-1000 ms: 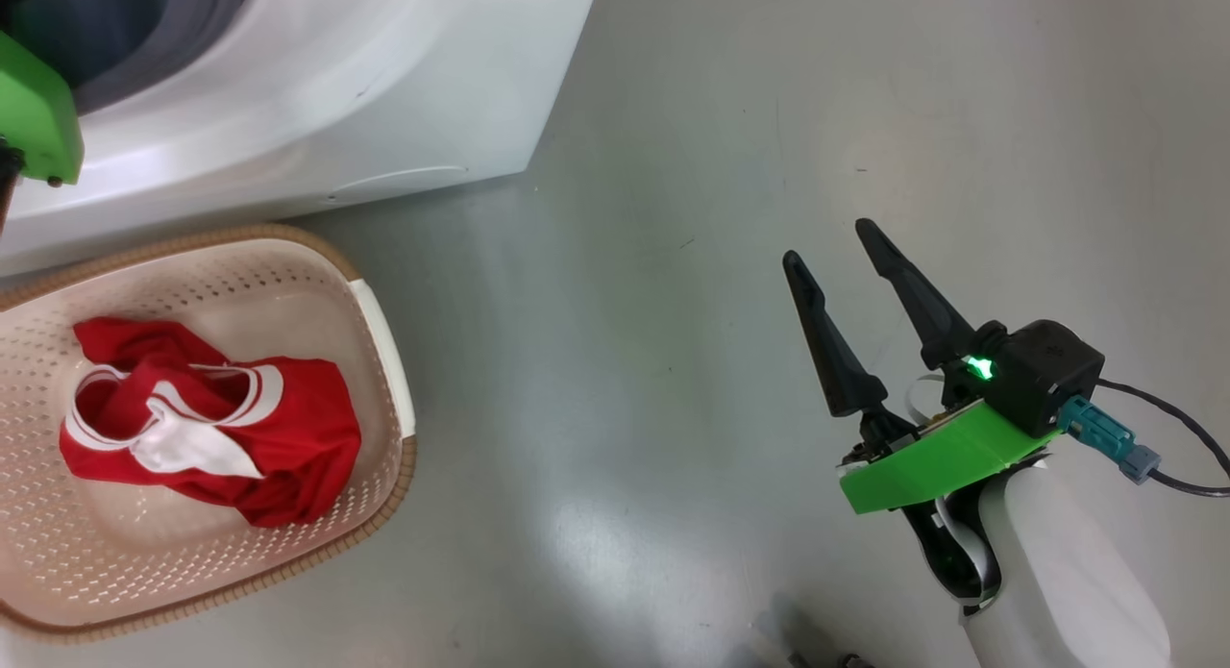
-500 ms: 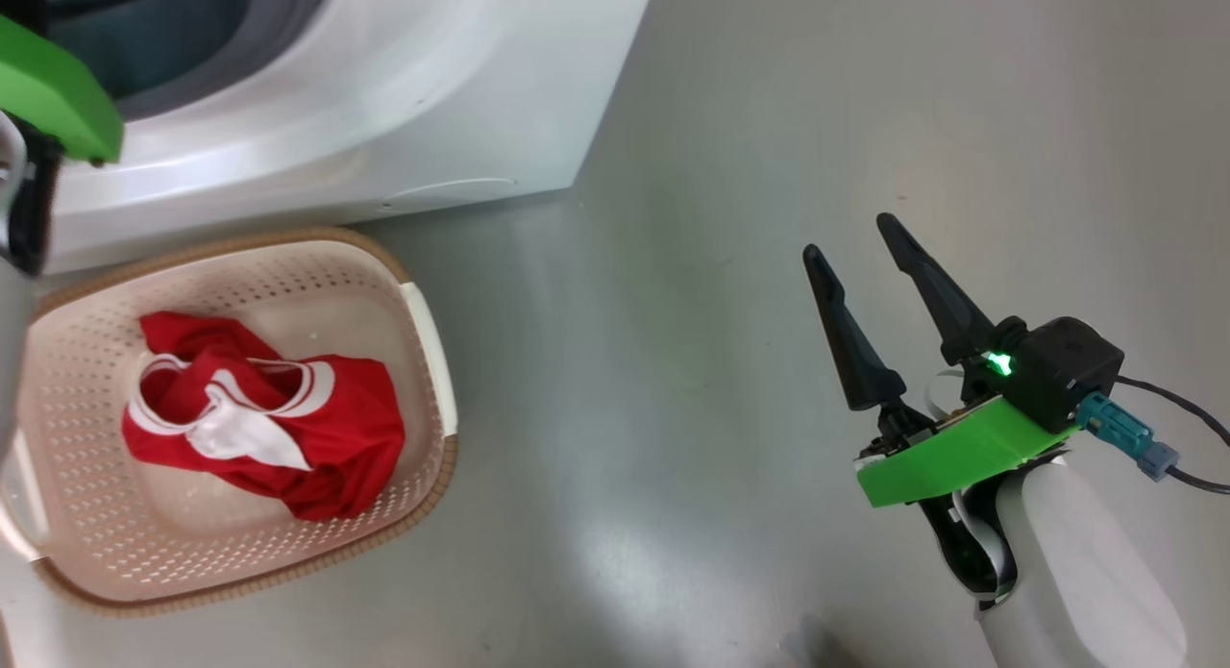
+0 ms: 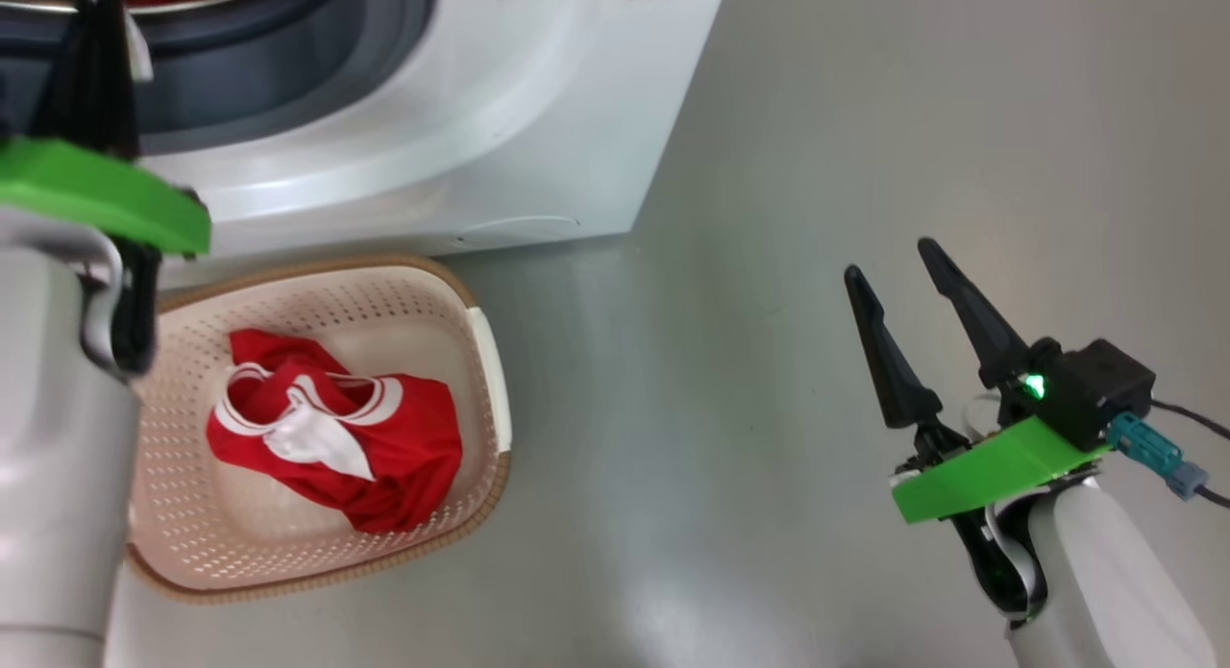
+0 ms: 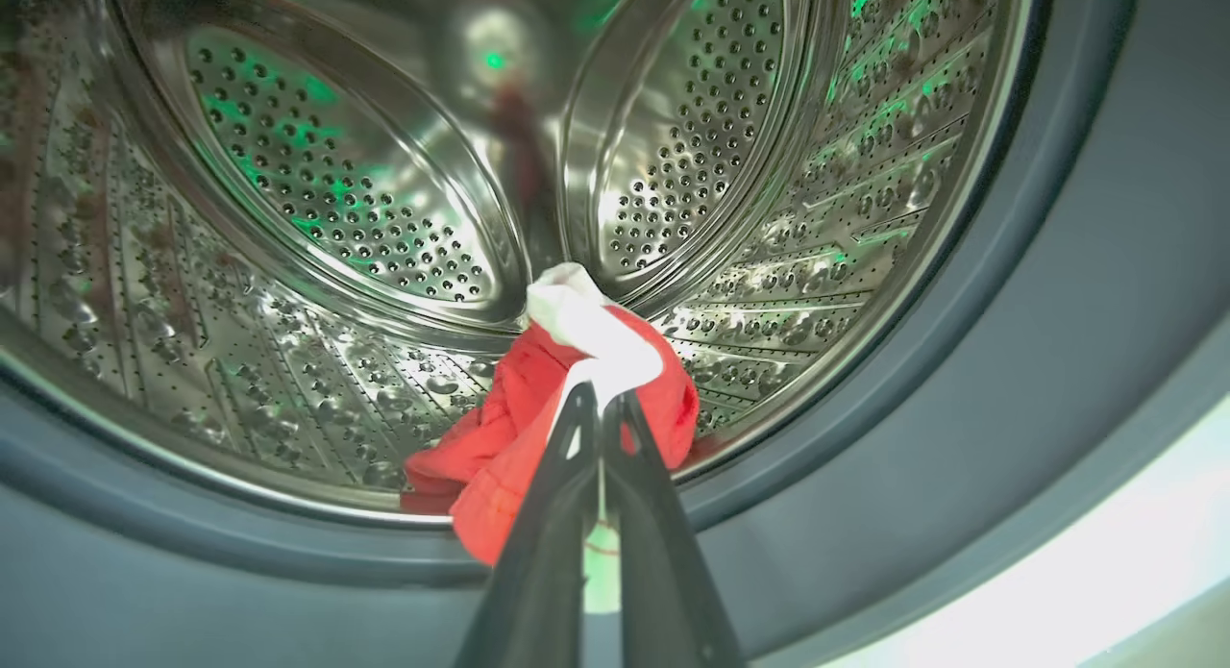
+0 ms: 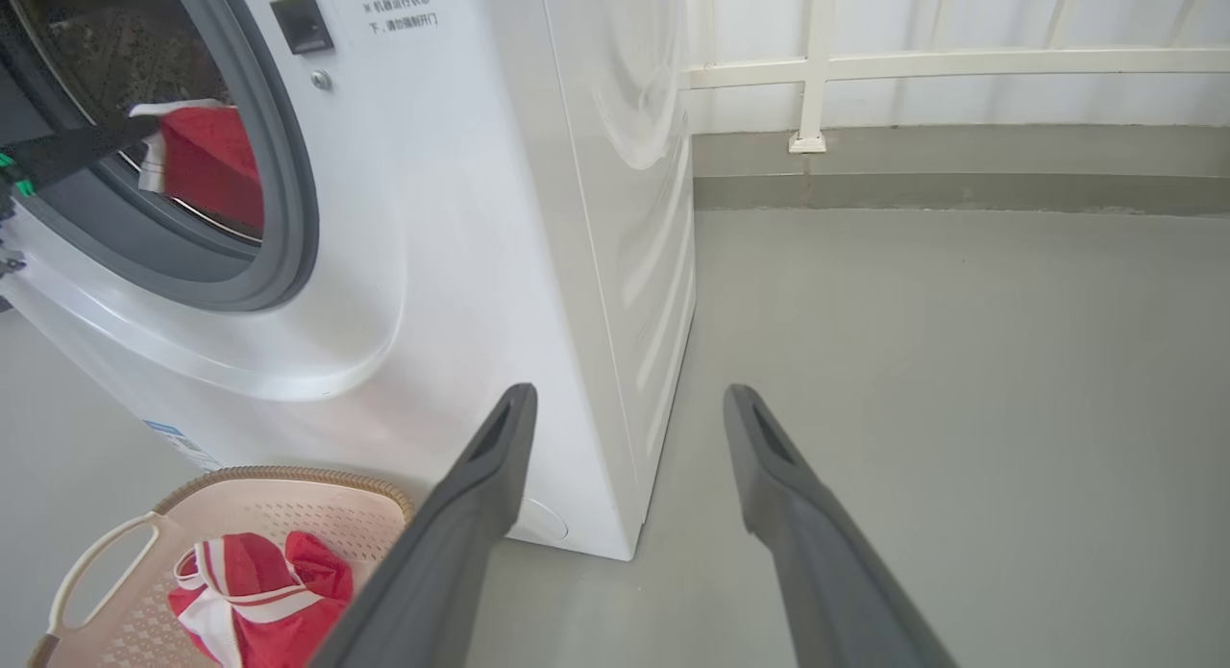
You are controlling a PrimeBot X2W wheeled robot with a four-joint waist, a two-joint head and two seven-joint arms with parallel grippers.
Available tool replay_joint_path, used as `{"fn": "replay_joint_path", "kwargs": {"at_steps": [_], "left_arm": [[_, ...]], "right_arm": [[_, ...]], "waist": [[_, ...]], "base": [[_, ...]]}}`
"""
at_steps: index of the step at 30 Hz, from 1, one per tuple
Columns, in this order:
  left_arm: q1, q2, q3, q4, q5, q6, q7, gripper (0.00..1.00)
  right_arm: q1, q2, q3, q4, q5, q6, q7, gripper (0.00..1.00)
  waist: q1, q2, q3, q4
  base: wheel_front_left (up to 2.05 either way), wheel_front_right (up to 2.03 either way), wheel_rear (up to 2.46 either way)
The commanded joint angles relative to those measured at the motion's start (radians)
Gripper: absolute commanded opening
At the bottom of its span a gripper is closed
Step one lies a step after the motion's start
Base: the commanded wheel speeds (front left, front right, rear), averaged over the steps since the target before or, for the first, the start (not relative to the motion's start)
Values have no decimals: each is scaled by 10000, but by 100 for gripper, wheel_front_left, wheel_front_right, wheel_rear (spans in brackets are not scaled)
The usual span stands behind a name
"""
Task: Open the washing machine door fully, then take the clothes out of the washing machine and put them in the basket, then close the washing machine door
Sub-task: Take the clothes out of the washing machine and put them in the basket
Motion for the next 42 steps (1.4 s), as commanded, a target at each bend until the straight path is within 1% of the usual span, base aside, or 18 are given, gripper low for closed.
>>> {"fn": "replay_joint_path", "kwargs": {"at_steps": [1,5,8,9,14,17,21,22,32,39,42], "left_arm": [[366,303,532,-495,233,32,-81,0],[1376,-92,1431,-1414,708,-36,-82,0],[2102,-359,1908,-2075,1104,-98,-82,0],[2581,-525,2211,-2529,1305,-132,-82,0],[3771,-844,2756,-3766,1687,-188,-82,0],[4512,-1008,2953,-4589,1800,-201,-82,0],[5530,-1134,2949,-5727,1894,-205,-82,0],[5530,-1134,2949,-5727,1894,-205,-82,0],[7591,-1481,3313,-8388,2126,-207,-82,0],[8690,-1705,3465,-9920,2445,-208,-82,0],[9060,-1788,3423,-10253,2575,-208,-82,0]], "right_arm": [[363,-70,86,-214,-91,16,-118,100],[591,-117,-76,-234,-110,16,-118,100],[736,-144,-183,-253,-123,16,-118,100],[837,-159,-248,-263,-131,16,-118,100],[1061,-215,-365,-267,-112,16,-118,100],[1176,-240,-415,-281,-108,16,-118,100],[1328,-273,-486,-301,-107,16,-118,100],[1328,-273,-486,-301,-107,16,-118,100],[1522,-357,-621,-366,-116,16,-118,100],[1495,-409,-620,-360,-108,16,-118,100],[1480,-431,-626,-387,-98,16,-118,100]], "waist": [[0,0,-351,291],[0,0,-663,500],[0,0,-887,647],[0,0,-1050,738],[0,0,-1375,939],[0,0,-1515,1036],[0,0,-1667,1162],[0,0,-1667,1162],[0,0,-1771,1406],[0,0,-1779,1466],[0,0,-1733,1458]], "base": [[0,0,0],[0,0,0],[0,0,0],[0,0,0],[0,0,0],[0,0,0],[0,0,0],[0,0,0],[0,0,0],[0,0,0],[0,0,0]]}}
